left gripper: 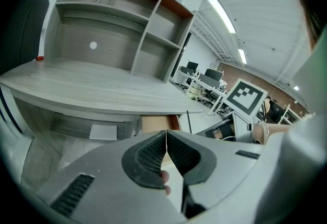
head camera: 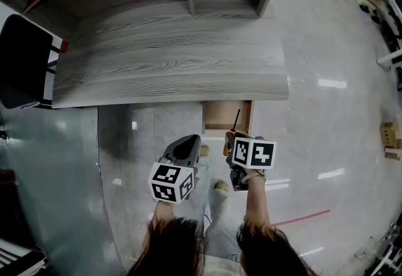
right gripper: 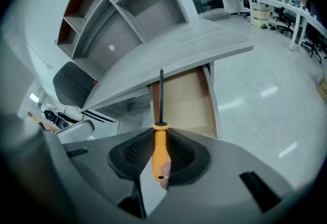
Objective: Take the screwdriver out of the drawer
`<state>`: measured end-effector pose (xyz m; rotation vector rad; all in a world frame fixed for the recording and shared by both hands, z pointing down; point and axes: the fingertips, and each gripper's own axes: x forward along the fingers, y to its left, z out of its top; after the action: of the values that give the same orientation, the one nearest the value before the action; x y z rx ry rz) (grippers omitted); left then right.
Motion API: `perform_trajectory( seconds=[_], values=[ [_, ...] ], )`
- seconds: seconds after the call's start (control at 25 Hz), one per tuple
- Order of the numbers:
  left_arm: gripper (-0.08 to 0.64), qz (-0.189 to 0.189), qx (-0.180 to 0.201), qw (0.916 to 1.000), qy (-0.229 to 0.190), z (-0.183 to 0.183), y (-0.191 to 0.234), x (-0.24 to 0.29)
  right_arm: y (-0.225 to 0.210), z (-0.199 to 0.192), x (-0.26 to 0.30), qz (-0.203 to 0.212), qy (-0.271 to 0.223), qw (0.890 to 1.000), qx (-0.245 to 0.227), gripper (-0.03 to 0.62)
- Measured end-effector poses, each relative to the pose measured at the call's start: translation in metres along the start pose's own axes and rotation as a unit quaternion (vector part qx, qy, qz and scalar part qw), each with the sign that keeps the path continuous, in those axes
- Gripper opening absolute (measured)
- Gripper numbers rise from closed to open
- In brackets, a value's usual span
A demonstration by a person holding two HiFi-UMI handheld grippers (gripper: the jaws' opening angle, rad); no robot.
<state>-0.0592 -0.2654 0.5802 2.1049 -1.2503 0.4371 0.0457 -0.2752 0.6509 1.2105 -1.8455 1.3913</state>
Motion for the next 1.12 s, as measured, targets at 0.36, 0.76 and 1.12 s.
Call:
perform_trajectory(
  seconds=[0.36,0.76,1.12],
  values=[
    [0.018,0.007,0.006,0.9998,-0.016,0.007,-0.029,-0.031,0.009,-0.004,-0.042,0.013,-0.029,0.999,-0.006,0.084],
    [0.018,0.005,0.025,0.9990,-0.038,0.018,-0.067,-0.065,0.024,-0.015,-0.088,0.022,-0.047,0.998,-0.025,0.084],
    [0.018,-0.007,0.048,0.9973,-0.054,0.023,-0.103,-0.092,0.038,-0.025,-0.129,0.027,-0.068,0.996,-0.059,0.084]
  ],
)
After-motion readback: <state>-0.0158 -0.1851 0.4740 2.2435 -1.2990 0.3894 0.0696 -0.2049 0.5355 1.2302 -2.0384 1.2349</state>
